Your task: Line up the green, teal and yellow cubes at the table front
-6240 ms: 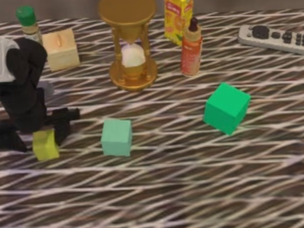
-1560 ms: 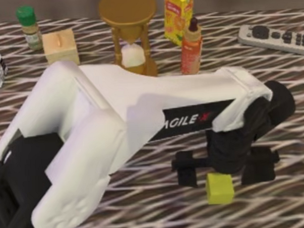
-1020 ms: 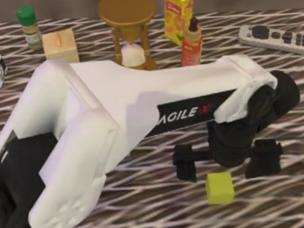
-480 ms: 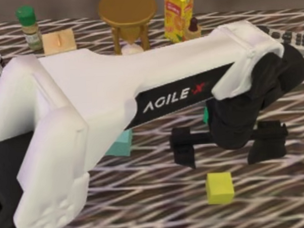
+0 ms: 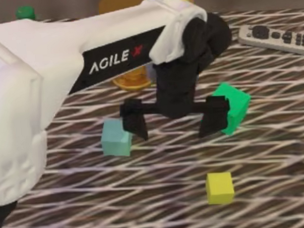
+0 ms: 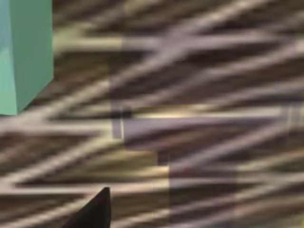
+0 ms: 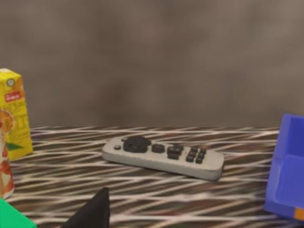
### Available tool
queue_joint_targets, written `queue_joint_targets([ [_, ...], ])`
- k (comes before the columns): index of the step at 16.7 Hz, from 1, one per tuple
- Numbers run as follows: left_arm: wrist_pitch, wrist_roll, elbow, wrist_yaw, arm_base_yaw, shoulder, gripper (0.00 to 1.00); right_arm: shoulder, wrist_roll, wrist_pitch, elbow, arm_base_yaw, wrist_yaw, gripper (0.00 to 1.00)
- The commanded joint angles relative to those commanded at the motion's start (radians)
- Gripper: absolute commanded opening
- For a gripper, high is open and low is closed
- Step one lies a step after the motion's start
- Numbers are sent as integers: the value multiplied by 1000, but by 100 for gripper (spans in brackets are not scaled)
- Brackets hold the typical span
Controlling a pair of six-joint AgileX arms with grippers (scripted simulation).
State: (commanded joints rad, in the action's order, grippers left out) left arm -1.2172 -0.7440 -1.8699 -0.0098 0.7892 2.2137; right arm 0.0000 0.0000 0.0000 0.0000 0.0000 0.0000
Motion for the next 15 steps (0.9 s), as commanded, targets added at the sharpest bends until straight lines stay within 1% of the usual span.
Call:
queue_joint_targets([
  [4,37,235,111,9,-178,-56,100,0,0,0,0,0,0,100],
  [7,61,337,163,12,-270,-90,100,0,0,0,0,0,0,100],
  [9,66,352,173,12,-285,-97,100,0,0,0,0,0,0,100],
  [13,67,351,172,11,-282,-91,100,0,0,0,0,0,0,100],
  [15,102,351,193,12,-283,-80,100,0,0,0,0,0,0,100],
])
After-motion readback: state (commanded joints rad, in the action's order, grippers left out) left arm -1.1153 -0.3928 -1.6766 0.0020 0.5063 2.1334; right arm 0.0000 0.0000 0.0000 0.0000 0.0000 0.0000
